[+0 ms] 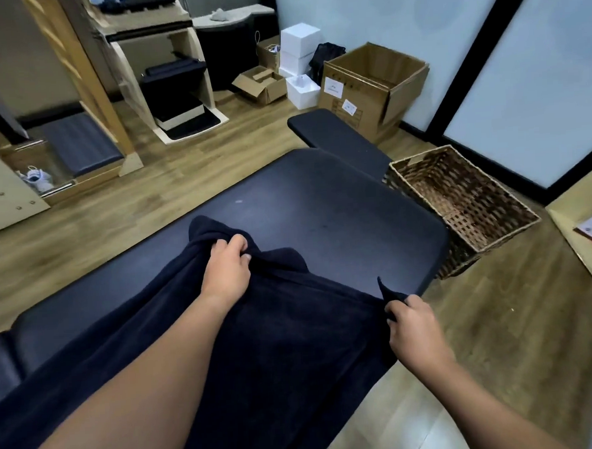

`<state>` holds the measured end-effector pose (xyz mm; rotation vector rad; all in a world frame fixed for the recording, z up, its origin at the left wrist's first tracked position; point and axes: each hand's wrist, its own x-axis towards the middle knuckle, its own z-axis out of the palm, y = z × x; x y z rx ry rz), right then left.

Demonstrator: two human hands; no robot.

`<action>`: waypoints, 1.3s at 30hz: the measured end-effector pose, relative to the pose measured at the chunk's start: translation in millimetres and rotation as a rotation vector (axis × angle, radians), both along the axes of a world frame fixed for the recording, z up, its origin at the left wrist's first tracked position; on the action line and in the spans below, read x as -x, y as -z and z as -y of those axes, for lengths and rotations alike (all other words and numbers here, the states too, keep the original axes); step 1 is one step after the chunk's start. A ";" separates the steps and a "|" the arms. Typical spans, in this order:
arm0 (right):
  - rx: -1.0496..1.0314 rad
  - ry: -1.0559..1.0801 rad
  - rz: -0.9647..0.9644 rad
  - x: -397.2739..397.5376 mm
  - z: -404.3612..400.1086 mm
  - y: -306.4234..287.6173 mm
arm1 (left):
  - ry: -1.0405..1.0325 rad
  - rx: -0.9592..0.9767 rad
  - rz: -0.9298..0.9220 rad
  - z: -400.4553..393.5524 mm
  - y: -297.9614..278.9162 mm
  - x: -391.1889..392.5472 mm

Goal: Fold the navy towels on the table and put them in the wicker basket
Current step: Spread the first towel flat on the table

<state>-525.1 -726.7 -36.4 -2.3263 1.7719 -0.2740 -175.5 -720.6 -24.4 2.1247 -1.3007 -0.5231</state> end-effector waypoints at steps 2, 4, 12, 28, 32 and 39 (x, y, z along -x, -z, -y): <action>-0.001 0.018 -0.006 8.5 27.4 1.9 | 0.012 -0.023 0.011 27.0 0.4 12.2; 0.000 0.030 -0.005 19.7 55.7 2.7 | 0.016 -0.036 0.013 56.6 1.9 25.5; -0.013 -0.025 0.040 66.1 178.5 8.3 | -0.061 -0.082 0.056 175.3 -4.4 66.3; -0.199 -0.059 -0.295 110.6 280.7 20.4 | 0.106 -0.529 0.147 251.6 22.2 130.3; -0.352 -0.370 -0.301 85.4 275.1 26.7 | -0.020 -0.718 0.236 223.3 31.9 127.7; -0.386 -0.435 -0.341 58.3 266.7 29.9 | -0.014 -0.792 0.071 174.9 60.4 108.5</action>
